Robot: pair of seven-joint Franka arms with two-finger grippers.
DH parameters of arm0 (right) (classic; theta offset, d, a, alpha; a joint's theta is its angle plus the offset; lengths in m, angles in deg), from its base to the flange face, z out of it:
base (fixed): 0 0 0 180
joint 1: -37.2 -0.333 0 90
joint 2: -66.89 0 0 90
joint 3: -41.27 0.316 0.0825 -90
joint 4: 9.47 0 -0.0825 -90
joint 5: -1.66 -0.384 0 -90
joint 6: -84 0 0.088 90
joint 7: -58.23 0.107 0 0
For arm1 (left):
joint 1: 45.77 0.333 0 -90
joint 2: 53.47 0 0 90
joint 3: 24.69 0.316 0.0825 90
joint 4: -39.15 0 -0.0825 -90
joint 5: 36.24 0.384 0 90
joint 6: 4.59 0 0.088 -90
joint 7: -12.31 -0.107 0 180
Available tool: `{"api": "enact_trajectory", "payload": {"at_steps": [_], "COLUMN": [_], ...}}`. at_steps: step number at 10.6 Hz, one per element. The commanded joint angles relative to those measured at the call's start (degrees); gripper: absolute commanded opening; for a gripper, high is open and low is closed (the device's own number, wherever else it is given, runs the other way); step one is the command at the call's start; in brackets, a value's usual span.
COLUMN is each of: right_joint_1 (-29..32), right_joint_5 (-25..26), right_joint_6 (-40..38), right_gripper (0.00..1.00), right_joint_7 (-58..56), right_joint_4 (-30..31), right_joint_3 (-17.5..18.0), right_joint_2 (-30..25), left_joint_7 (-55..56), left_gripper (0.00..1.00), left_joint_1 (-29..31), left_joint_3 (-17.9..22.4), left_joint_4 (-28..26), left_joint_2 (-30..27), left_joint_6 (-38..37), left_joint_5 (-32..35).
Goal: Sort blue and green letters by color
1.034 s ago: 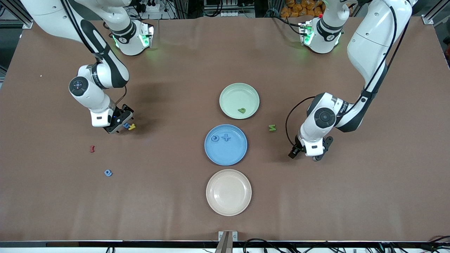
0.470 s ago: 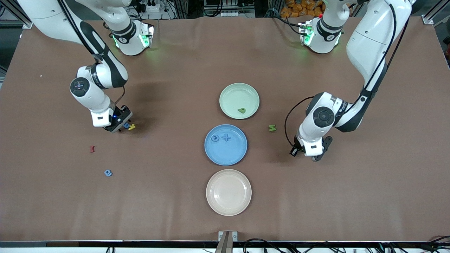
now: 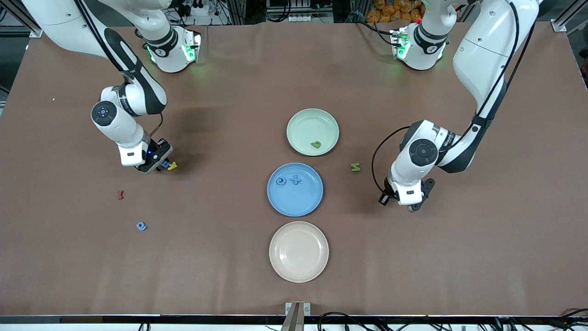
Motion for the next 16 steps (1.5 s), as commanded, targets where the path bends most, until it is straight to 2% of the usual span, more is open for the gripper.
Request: {"api": "enact_trajectory", "payload": {"at_steps": [1,2,3,5,7,10,12,13,14,16], "right_joint_1": [1.17,1.08,1.17,1.26,1.43,1.35,0.13,-0.84,-2.33,-6.02], "right_joint_5": [1.52,1.52,1.52,1.44,1.44,-0.31,-4.78,-6.37,-6.91,-6.91], "right_joint_6": [1.13,0.95,0.77,0.60,-1.06,-14.74,-20.47,-22.32,-24.26,-26.90], "right_gripper": [0.31,0.16,0.12,0.09,0.09,0.10,0.10,0.11,0.11,0.11], "right_joint_7": [0.27,0.36,0.36,0.36,0.45,1.41,3.60,6.66,12.26,24.83], "right_joint_4": [0.34,0.16,-0.10,-0.45,-1.76,-8.69,-12.74,-14.24,-15.91,-19.34], "right_joint_3": [0.55,0.55,0.55,0.55,0.55,0.64,0.64,0.64,0.64,0.55], "right_joint_2": [0.39,0.30,0.30,0.12,-0.84,-3.56,-3.74,-3.74,-3.57,-2.61], "left_joint_7": [4.75,6.25,8.96,15.63,19.78,23.30,24.98,24.20,24.72,23.41], "left_gripper": [0.00,0.00,0.00,0.00,0.00,0.00,0.00,0.68,1.00,1.00], "left_joint_1": [-0.52,-1.05,-1.92,-4.29,-9.46,-15.72,-17.92,-18.01,-18.19,-16.88], "left_joint_3": [-4.52,-6.80,-7.87,-12.60,-13.85,-13.77,-13.77,-13.77,-13.68,-13.50], "left_joint_4": [-0.06,0.11,0.81,2.48,2.40,2.48,3.01,3.01,3.01,2.84], "left_joint_2": [-3.15,-3.77,-4.21,-4.04,-3.43,-1.32,-1.05,-0.96,-0.70,-0.96], "left_joint_6": [-5.98,-8.26,-9.50,-13.27,-14.70,-15.05,-15.05,-15.05,-15.05,-15.05], "left_joint_5": [0.95,0.95,0.95,0.95,0.69,-0.45,-0.54,-0.28,-0.36,0.33]}}
